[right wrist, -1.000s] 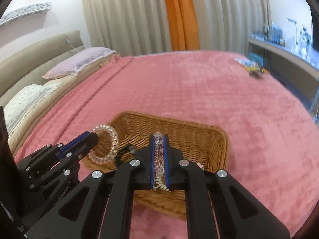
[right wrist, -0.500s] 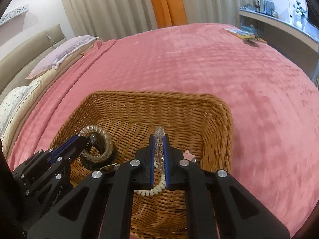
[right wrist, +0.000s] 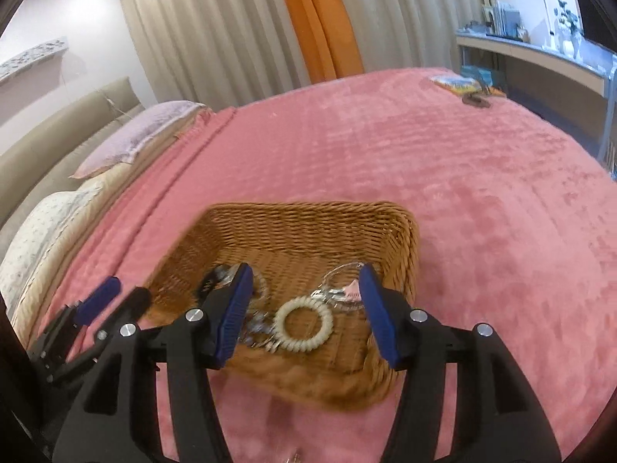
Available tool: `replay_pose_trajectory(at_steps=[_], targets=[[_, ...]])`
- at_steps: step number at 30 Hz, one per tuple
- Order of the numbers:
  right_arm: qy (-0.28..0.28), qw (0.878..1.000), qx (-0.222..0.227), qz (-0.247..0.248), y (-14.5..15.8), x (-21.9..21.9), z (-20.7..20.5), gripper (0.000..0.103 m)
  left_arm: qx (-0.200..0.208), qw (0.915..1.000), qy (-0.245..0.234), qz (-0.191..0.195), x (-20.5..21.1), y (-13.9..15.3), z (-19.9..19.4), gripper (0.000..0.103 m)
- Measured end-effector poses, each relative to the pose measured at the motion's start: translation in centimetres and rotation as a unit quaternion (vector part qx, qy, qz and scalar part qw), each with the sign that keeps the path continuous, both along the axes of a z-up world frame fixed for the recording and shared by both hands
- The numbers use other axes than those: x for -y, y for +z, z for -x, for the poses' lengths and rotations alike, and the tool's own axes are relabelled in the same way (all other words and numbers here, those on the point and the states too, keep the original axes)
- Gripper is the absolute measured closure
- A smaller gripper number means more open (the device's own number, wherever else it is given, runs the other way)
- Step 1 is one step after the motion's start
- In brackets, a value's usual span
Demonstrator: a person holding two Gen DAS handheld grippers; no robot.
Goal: Organize jewelry
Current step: 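Carry both bracelets into the basket and open both tools, then grasp the blue hair clip with right tool while left tool approaches purple coil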
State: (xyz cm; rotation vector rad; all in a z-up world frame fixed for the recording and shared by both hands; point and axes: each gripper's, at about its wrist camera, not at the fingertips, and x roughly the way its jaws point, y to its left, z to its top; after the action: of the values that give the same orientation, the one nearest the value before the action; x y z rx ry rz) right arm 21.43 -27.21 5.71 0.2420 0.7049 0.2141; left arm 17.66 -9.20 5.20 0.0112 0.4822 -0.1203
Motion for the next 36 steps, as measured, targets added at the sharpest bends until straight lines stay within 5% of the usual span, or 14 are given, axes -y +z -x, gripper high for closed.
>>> replay_pose_trajectory(at_steps=[10,20,28,36], targets=[[0.034,0.999,0.035,-0.003,1.9,-1.0,10.6,0.048,0.067,0.9934,0.089,-0.028,-2.7,3.3,12.8,0.037],[0.050,0.995,0.053,0.064,0.1,-3.8,20.1,0.048,0.085,0.9829,0.146,-0.075,-3.2,2.6,21.7,0.035],[0.039,0.994,0.037,0.098,-2.3,-3.5,23.4,0.048,0.035,0.9932,0.091,-0.064,-3.0,-0.4,23.5,0.035],[-0.006,0.995,0.002,0.102,-5.1,1.6,23.3,0.048,-0.081,0.9962,-0.033,0.001,-1.6,-5.5,23.8,0.036]])
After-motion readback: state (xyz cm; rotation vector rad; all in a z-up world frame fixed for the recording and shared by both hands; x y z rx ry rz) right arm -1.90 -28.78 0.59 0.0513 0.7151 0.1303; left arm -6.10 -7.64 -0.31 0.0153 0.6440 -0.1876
